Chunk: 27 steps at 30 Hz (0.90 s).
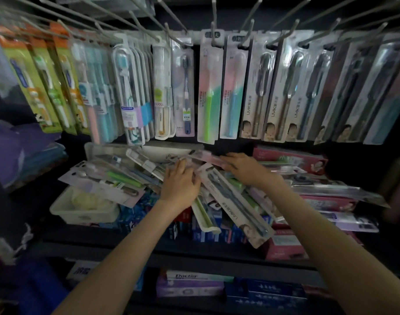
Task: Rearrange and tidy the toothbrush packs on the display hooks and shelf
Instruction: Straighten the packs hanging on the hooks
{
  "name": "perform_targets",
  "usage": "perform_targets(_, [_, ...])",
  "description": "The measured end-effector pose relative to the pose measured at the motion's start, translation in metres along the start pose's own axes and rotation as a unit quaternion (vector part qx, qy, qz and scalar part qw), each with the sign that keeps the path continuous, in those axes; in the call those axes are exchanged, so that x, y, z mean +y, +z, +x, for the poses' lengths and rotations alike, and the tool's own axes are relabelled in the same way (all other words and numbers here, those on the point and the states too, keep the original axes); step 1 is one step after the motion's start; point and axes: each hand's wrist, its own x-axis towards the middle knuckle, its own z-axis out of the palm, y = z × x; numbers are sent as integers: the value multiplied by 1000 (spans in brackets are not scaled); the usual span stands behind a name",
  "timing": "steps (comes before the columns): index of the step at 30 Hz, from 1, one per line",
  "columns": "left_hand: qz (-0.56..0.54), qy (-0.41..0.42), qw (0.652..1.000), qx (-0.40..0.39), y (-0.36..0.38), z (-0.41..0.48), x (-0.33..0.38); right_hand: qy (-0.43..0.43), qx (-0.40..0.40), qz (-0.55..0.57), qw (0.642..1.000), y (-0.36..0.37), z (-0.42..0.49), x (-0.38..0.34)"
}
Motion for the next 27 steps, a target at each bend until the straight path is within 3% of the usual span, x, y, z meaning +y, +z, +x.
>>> perform_targets(3, [7, -16, 999, 34, 2, 5, -1, -27, -17, 12, 999, 1, -11, -7])
perform_targets(7, [25, -35, 998, 42, -7, 14, -5, -52, -83, -72, 993, 13, -20, -4])
perform_targets(10, [42, -51, 995, 79, -11, 16, -6, -45, -71, -52, 995, 17, -17, -3])
perform_targets(14, [16, 4, 990, 139, -9, 11, -2, -50, -19, -49, 997, 22, -14, -4])
perform_targets(18, [-25, -10, 997, 72, -15, 1, 2, -90, 47, -71, 992, 22, -16, -9])
perform_targets(21, [26, 6, 999, 38, -15, -8, 0, -108, 68, -67, 990, 24, -18, -9])
perform_targets(27, [16, 25, 999, 34, -16, -13, -1, -68, -4, -64, 996, 25, -23, -10])
